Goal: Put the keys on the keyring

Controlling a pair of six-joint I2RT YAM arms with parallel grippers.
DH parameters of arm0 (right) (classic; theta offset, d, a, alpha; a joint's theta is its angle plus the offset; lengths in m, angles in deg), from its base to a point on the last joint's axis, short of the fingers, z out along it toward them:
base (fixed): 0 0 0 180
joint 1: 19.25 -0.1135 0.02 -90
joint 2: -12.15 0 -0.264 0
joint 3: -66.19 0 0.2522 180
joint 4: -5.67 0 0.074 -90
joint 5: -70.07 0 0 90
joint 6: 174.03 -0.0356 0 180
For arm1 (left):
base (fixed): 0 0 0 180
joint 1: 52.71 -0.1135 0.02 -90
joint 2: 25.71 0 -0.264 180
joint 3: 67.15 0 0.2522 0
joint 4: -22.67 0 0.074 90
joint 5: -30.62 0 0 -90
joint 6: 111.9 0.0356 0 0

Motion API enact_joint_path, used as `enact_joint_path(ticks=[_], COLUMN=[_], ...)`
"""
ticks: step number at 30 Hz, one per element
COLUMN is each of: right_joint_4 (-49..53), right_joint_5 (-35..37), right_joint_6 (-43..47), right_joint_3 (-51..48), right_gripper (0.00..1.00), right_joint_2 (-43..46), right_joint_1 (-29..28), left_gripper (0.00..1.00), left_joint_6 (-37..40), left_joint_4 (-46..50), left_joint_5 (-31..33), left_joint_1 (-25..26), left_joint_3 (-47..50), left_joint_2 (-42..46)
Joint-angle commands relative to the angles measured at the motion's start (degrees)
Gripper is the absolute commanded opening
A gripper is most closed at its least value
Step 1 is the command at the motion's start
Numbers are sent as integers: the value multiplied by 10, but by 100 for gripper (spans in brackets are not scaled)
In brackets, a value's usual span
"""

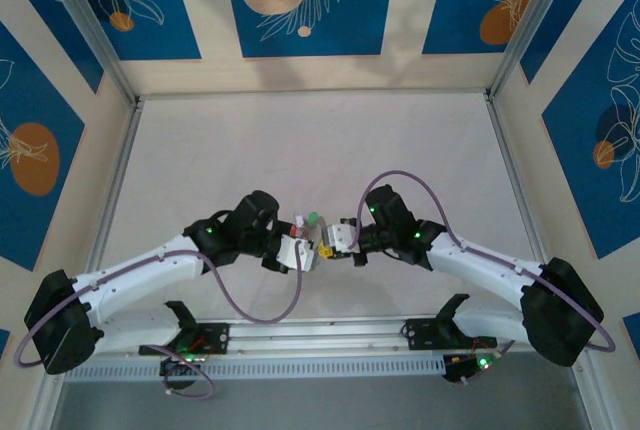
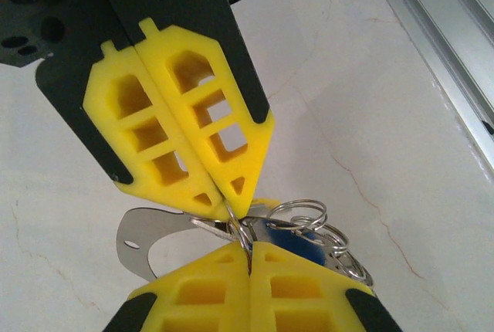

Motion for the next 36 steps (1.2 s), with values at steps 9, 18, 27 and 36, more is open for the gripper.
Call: enact_joint_path(ticks=[9, 18, 27, 36], right_joint_4=[-55, -62, -134, -168], right_joint_5=[-16, -12, 2, 0], right_joint_6=[15, 42, 16, 14], right_joint_3=[-19, -38, -76, -93], right_gripper=[0, 0, 0, 0], right_joint_2=[25, 17, 23, 27], right_joint_1=[9, -3, -1, 1], left_gripper=[0, 0, 0, 0], left_joint_6=[-11, -44, -50, -63], left_joint_4=[19, -42, -71, -92], left_joint_5=[7, 41, 26, 21], left_joint_1=[9, 7, 3, 2], left_joint_3=[28, 50, 75, 77], left_joint_2=[11, 13, 29, 21])
